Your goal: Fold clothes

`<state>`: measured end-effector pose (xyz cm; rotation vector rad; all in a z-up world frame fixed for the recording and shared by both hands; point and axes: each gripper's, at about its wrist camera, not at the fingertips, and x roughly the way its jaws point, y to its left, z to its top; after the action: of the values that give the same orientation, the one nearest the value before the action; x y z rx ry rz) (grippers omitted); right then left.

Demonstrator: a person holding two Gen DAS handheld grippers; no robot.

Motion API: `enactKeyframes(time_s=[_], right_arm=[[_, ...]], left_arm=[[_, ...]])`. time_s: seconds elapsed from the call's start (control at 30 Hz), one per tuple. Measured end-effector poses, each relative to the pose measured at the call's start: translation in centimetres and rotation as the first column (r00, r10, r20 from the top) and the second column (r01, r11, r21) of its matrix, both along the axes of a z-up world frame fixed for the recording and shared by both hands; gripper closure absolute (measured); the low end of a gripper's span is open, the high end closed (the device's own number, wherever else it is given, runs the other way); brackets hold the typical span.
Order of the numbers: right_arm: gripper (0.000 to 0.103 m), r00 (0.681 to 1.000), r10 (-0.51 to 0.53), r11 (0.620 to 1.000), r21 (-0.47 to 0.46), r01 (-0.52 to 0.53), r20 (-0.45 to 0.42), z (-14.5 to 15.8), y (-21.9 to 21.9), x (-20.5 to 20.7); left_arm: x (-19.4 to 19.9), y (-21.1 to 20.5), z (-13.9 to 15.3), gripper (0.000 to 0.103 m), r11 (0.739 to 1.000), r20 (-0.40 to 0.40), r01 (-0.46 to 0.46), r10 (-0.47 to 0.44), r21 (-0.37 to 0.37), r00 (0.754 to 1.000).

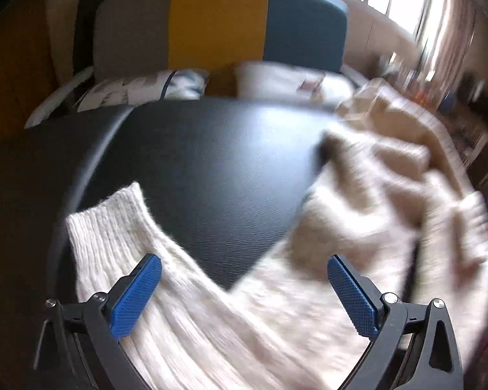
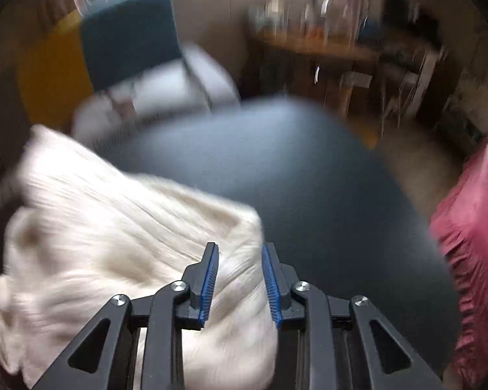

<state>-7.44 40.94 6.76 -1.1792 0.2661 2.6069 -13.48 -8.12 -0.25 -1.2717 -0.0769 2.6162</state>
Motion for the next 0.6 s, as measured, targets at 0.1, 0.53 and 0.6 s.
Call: enactKeyframes(time_s=[0.1, 0.53, 0.6], right_arm=[[0.054, 0.980, 0.183, 0.981, -0.053, -0.187, -0.077, 2.2, -4.1, 3.5], [0.052, 0.920, 0.346, 0.938, -0.079, -0.337, 0.183, -7.0, -14.2, 8.4], [0.052, 0.928, 0.331, 0.943, -0.090, -0.320, 0.169, -7.2, -13.9, 8.6]], left_arm=[[1.5, 1.5, -0.1, 0.000, 0.998, -0.007, 0.050, -0.050, -0.027, 0.999], [1.1, 6.0, -3.7, 0.000, 0.963, 0.026, 0.131, -0.129, -0.234, 0.991], [1.4, 5.9, -3.6, 0.011, 0.964, 0.023, 0.145, -0.143, -0.223, 0.989]])
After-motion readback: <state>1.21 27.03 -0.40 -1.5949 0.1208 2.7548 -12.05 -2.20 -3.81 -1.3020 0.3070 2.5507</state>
